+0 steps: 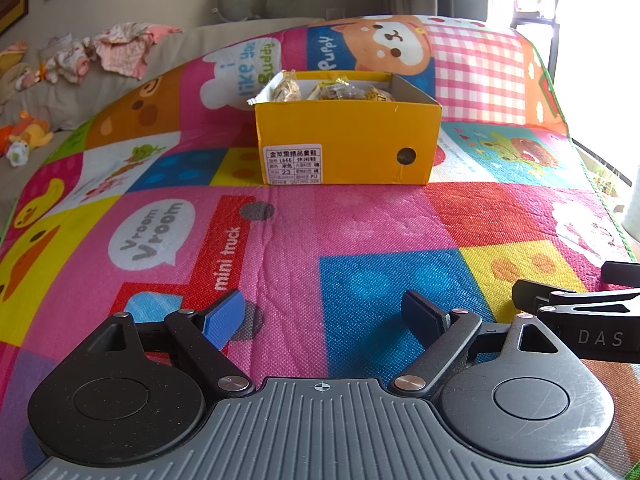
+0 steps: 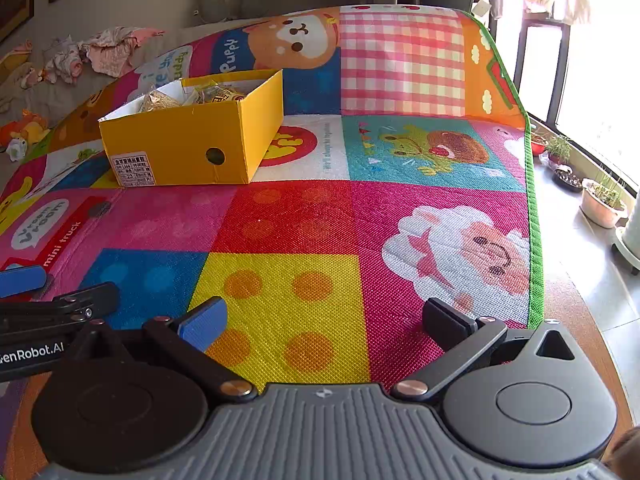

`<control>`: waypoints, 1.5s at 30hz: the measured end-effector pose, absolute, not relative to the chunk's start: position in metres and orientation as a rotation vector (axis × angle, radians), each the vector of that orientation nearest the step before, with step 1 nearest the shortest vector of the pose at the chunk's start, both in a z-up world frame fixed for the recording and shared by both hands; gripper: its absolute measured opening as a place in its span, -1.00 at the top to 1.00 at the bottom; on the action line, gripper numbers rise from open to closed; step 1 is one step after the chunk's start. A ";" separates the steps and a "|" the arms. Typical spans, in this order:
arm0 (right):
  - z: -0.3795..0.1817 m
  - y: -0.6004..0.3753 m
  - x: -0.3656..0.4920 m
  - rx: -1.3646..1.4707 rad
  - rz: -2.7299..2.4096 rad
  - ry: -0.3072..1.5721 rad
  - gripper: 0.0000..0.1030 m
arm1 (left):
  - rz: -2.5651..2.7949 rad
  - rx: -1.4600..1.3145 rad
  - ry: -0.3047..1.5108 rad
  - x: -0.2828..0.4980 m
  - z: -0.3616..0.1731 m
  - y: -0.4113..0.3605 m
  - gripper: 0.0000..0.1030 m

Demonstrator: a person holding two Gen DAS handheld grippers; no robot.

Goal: Organize objects

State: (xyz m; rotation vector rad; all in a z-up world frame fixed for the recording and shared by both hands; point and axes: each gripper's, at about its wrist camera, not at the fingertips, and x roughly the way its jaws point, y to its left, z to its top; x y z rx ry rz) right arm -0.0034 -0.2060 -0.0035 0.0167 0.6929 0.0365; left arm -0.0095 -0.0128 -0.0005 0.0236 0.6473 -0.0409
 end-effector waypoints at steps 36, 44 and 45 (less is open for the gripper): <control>-0.003 -0.206 -0.003 0.015 0.037 0.693 -1.00 | -0.045 0.027 0.649 -0.008 0.000 -0.012 -0.78; -0.004 -0.205 -0.003 0.012 0.039 0.693 -1.00 | -0.040 0.032 0.657 -0.007 0.000 -0.012 -0.75; -0.004 -0.205 -0.003 0.012 0.039 0.693 -1.00 | -0.037 0.032 0.660 -0.006 0.000 -0.012 -0.75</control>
